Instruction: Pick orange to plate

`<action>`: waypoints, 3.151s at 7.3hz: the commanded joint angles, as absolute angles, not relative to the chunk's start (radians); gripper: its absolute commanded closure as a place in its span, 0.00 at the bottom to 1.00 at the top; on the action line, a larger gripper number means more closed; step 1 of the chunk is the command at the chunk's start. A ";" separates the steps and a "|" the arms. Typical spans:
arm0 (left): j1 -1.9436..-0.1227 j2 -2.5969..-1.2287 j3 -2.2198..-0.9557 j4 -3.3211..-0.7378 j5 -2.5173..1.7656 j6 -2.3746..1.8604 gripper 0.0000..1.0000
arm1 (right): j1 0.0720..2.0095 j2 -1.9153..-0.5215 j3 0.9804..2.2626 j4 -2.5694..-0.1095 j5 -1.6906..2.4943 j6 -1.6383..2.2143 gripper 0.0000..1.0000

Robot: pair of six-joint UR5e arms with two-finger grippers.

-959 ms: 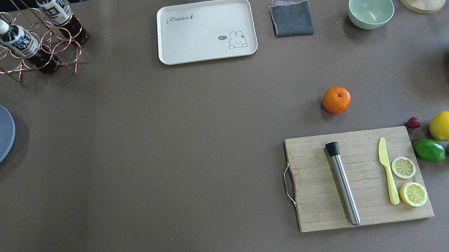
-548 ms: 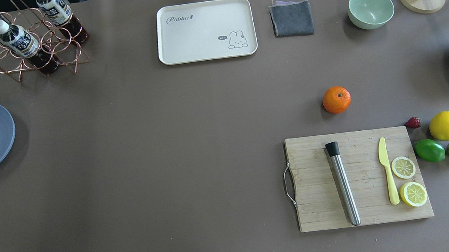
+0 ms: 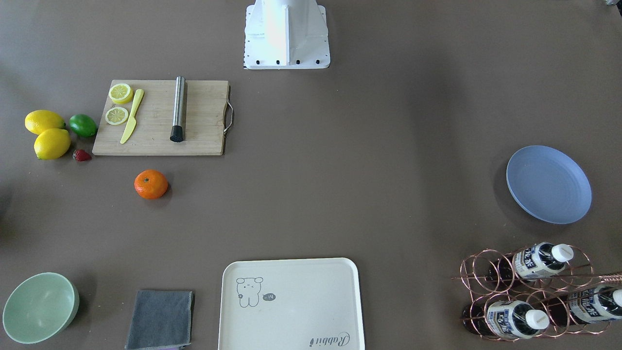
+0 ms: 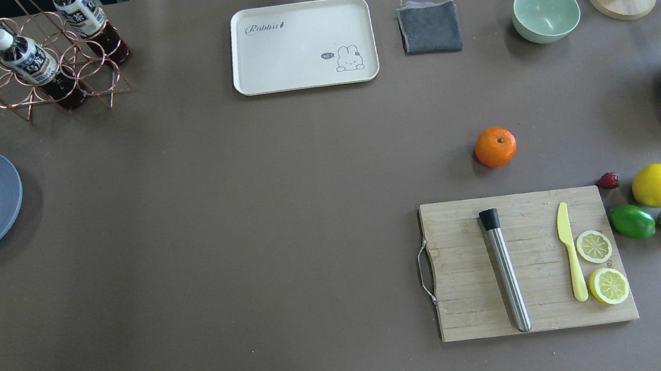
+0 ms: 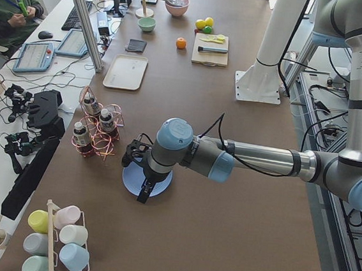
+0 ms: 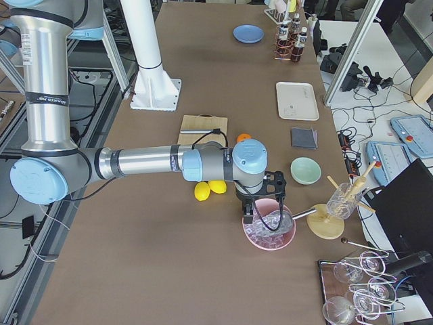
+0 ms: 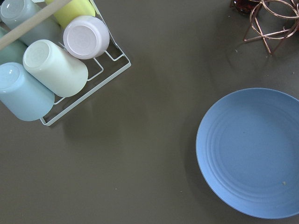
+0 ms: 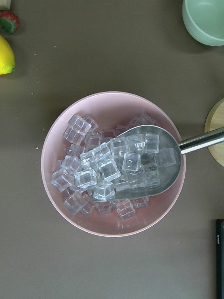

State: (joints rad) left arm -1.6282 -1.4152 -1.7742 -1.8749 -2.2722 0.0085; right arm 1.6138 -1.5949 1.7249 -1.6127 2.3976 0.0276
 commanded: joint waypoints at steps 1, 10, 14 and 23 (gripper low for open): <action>-1.628 -1.414 -1.773 -1.876 -2.281 0.008 0.02 | 1.614 -1.595 1.721 -1.614 2.396 0.028 0.00; -1.597 -1.479 -1.679 -1.963 -2.336 0.009 0.02 | 1.614 -1.595 1.750 -1.612 2.398 0.029 0.00; -1.519 -1.528 -1.380 -2.330 -2.335 -0.027 0.02 | 1.502 -1.551 1.828 -1.611 2.431 0.199 0.00; -1.238 -1.661 -1.129 -2.585 -2.209 -0.420 0.02 | 1.399 -1.457 1.845 -1.611 2.424 0.343 0.00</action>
